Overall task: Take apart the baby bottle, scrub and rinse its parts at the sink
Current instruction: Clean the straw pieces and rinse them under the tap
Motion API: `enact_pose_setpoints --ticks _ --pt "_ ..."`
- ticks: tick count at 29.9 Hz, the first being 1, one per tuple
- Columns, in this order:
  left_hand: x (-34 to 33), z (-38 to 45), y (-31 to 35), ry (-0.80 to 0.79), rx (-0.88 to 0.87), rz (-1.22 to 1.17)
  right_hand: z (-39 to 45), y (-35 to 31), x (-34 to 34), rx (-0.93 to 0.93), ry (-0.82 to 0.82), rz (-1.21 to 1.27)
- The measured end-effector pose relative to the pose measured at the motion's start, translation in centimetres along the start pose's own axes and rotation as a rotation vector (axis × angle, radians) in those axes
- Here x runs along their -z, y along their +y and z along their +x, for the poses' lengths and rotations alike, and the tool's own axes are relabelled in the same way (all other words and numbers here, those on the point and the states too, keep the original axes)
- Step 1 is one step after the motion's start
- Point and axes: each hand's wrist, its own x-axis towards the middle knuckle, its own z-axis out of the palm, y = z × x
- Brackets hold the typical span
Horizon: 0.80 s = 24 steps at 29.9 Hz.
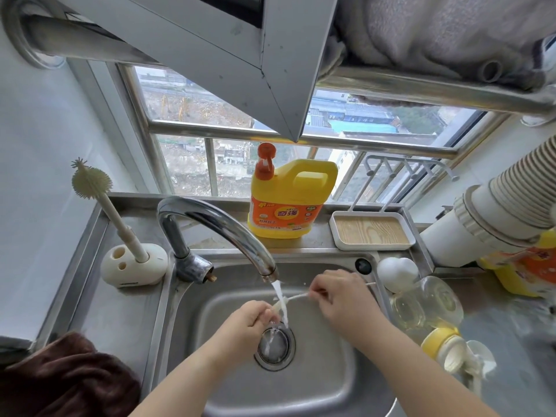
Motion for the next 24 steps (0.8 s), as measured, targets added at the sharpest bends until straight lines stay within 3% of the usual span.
enact_pose_setpoints --ticks 2,5,8,11,14,17,20,24 --pt "-0.08 -0.28 0.06 -0.028 -0.016 -0.089 -0.15 -0.27 -0.18 0.090 -0.118 0.004" --pt "-0.43 -0.50 0.59 -0.059 -0.016 -0.206 -0.20 -0.81 -0.19 0.044 -0.081 0.030" --pt "-0.43 -0.33 0.10 -0.015 -0.008 -0.135 -0.15 -0.62 -0.14 0.083 -0.139 0.027" --pt "-0.26 -0.45 -0.29 -0.011 -0.011 -0.092 -0.18 0.03 0.25 -0.020 -0.045 0.050" --pt "-0.28 -0.46 -0.26 0.001 -0.026 -0.036 -0.31 -0.56 -0.18 0.083 -0.151 0.066" --pt "-0.37 -0.55 0.40 0.010 -0.019 -0.060 -0.20 -0.62 -0.14 -0.025 -0.040 0.099" --pt "-0.18 -0.45 0.06 0.027 -0.018 -0.061 -0.21 -0.62 -0.13 0.045 -0.133 0.108" --pt "-0.28 -0.60 0.05 0.010 -0.010 -0.085 -0.38 -0.25 0.05 -0.033 -0.043 0.129"
